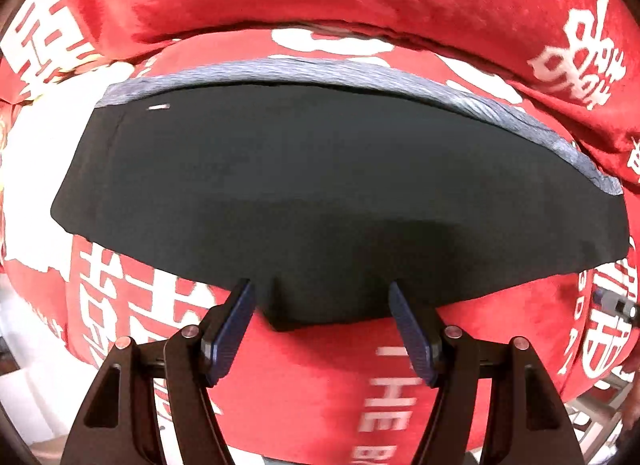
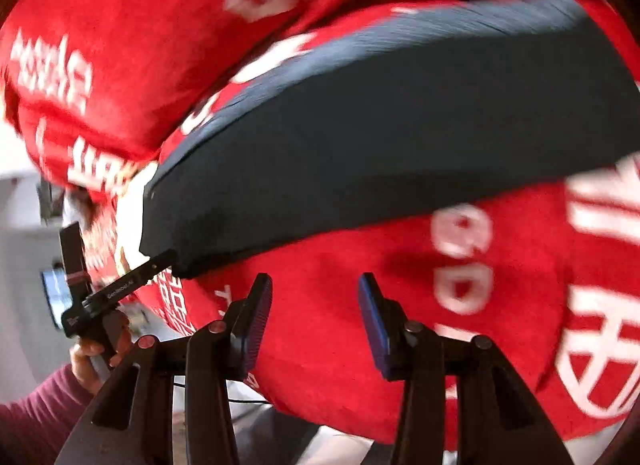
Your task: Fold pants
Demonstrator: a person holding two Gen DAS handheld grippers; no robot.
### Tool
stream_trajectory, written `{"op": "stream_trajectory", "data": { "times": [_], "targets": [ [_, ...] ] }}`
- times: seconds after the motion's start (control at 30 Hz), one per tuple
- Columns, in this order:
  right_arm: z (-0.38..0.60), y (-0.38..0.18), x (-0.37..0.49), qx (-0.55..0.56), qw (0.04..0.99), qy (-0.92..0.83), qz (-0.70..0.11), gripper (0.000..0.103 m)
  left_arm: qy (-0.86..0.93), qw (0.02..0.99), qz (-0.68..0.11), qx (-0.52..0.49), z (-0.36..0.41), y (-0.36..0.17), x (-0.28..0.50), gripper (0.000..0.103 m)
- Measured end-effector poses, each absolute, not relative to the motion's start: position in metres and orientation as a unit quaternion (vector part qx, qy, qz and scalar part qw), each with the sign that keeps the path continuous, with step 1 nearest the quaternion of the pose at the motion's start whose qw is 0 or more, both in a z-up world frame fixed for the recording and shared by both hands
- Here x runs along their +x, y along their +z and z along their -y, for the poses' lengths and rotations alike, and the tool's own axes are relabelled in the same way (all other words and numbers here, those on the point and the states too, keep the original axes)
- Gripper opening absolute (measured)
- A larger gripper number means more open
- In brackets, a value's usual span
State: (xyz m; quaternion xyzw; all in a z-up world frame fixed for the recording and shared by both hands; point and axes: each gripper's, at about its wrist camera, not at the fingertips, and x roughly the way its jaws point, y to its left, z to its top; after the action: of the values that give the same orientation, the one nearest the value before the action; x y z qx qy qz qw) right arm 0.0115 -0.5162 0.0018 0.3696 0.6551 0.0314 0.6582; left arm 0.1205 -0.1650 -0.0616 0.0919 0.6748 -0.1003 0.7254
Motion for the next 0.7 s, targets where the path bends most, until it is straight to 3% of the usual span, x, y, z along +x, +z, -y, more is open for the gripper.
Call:
{"op": "stream_trajectory", "data": {
  "times": [0.43,0.7],
  "targets": [
    [0.236,0.014,0.248,0.150,0.685,0.221,-0.678,0.048,-0.069,0.785,-0.613,0.052,-0.049,-0.050,0.236,0.070],
    [0.107,-0.029,0.365,0.056,0.669,0.282,-0.685,0.048,-0.106,0.759,-0.642,-0.006,-0.120,-0.099,0.289,0.070]
  ]
}}
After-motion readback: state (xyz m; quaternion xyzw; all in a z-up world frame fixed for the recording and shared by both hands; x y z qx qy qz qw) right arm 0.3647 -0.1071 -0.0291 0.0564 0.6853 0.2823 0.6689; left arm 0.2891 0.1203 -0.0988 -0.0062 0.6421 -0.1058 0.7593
